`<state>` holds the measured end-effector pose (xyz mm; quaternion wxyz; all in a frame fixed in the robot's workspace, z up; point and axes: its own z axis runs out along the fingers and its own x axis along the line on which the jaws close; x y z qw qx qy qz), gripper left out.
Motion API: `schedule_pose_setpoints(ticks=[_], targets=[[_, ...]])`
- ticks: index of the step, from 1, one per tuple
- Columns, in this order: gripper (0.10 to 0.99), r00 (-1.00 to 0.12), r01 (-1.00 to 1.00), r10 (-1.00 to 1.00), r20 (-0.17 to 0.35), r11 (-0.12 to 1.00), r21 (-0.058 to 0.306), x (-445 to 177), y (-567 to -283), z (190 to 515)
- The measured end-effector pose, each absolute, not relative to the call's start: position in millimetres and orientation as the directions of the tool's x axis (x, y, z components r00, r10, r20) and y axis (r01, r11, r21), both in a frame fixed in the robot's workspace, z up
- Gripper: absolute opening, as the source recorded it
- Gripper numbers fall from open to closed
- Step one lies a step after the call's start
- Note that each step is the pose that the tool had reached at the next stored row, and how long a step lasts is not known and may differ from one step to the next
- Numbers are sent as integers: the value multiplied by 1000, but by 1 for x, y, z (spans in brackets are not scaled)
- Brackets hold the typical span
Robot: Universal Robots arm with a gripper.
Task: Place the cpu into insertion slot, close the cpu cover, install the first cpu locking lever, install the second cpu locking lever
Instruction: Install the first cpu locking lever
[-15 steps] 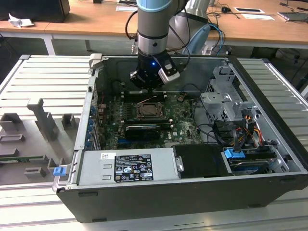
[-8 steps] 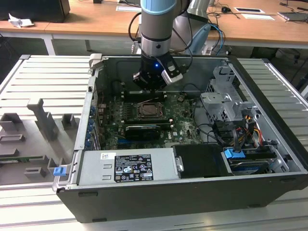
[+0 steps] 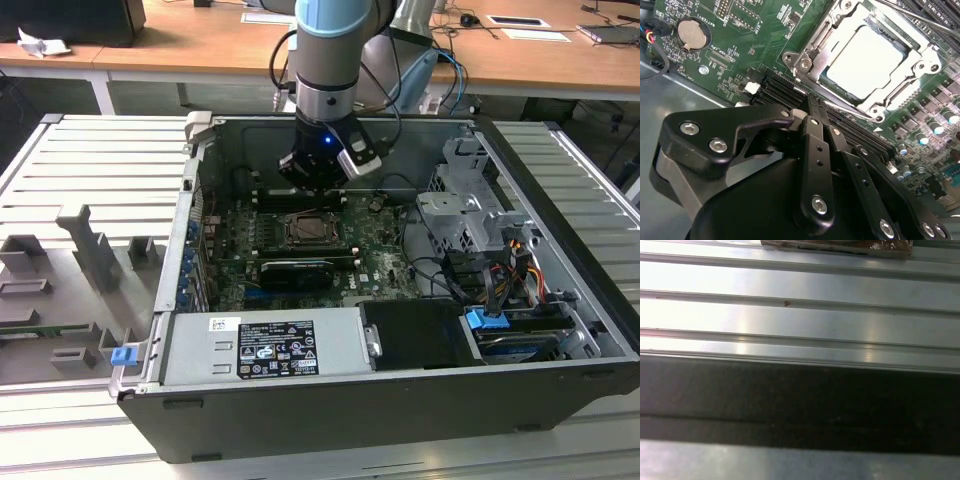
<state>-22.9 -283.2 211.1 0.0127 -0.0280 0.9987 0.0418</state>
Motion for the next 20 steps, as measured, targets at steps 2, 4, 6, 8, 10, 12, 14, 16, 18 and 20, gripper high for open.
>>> schedule_pose_setpoints(ticks=[2,4,6,8,10,12,14,16,18,20], targets=[[106,-998,-57,-55,-28,995,83,-23,-283,210],[106,-998,-57,-55,-28,995,83,-22,-283,209],[106,-998,-57,-55,-28,995,83,-22,-283,208],[106,-998,-57,-55,-28,995,82,-22,-283,207],[106,-998,-57,-55,-28,995,80,-22,-283,206],[106,-998,-57,-55,-27,995,77,-21,-283,205],[106,-998,-57,-55,-27,996,70,-21,-283,205],[106,-998,-57,-55,-27,996,61,-21,-283,204],[106,-998,-57,-56,-26,997,50,-21,-283,203],[106,-998,-57,-56,-26,997,48,-21,-283,202]])
